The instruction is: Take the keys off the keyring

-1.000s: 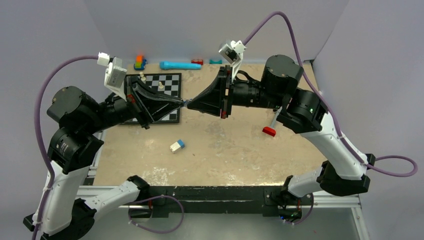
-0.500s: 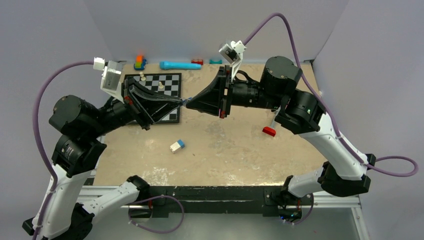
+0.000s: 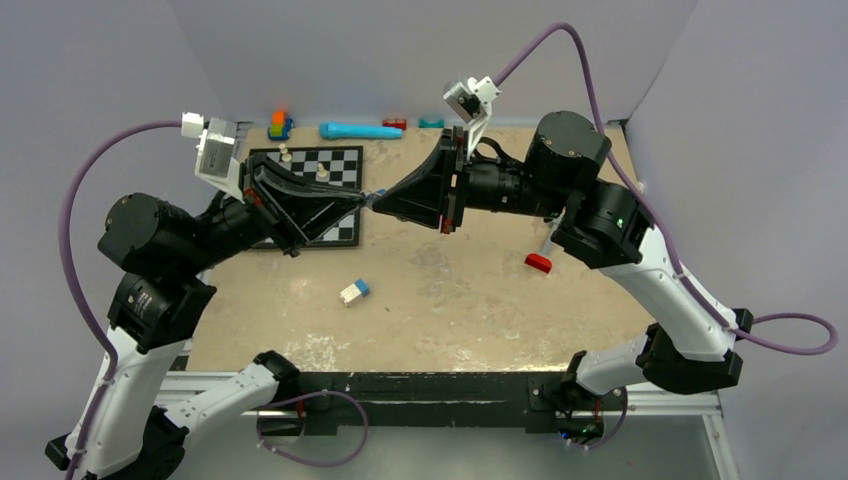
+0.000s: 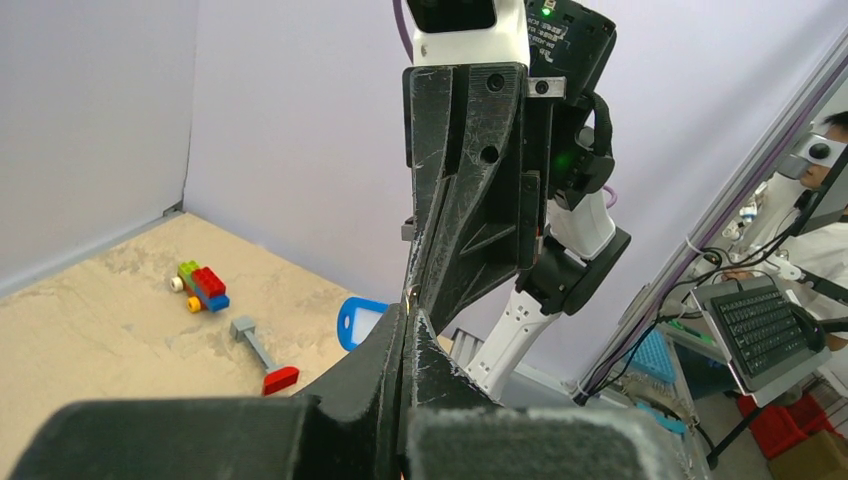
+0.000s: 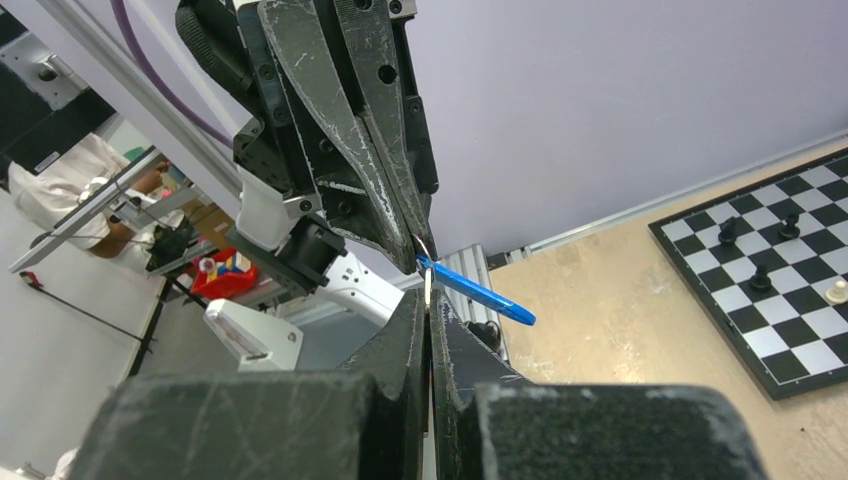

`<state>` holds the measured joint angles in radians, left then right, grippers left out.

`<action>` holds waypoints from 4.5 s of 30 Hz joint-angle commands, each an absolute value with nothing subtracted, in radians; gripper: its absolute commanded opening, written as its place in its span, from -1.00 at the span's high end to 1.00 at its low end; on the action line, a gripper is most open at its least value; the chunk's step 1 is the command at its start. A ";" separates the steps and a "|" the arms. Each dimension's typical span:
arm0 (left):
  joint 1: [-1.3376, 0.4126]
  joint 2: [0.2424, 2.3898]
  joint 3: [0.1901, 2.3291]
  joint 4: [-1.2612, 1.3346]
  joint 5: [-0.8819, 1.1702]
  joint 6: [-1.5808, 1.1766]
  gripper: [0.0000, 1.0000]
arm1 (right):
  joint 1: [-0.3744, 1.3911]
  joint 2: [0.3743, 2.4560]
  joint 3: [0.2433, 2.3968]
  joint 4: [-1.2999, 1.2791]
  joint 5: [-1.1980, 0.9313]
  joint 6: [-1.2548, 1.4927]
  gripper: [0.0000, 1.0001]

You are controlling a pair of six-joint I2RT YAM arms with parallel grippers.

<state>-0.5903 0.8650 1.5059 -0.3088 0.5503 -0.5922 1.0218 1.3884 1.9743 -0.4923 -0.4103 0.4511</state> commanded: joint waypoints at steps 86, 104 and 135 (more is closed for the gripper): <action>-0.592 0.846 1.490 -0.162 0.516 -0.713 1.00 | 1.028 1.445 2.135 -0.529 -0.429 0.406 0.76; -0.591 0.851 1.610 -0.496 0.472 -0.523 -0.60 | 1.026 1.384 2.077 -0.536 -0.405 0.403 1.00; -0.590 1.108 1.930 -0.834 0.743 -0.354 0.21 | 1.027 1.445 2.172 -0.788 -0.446 0.287 1.00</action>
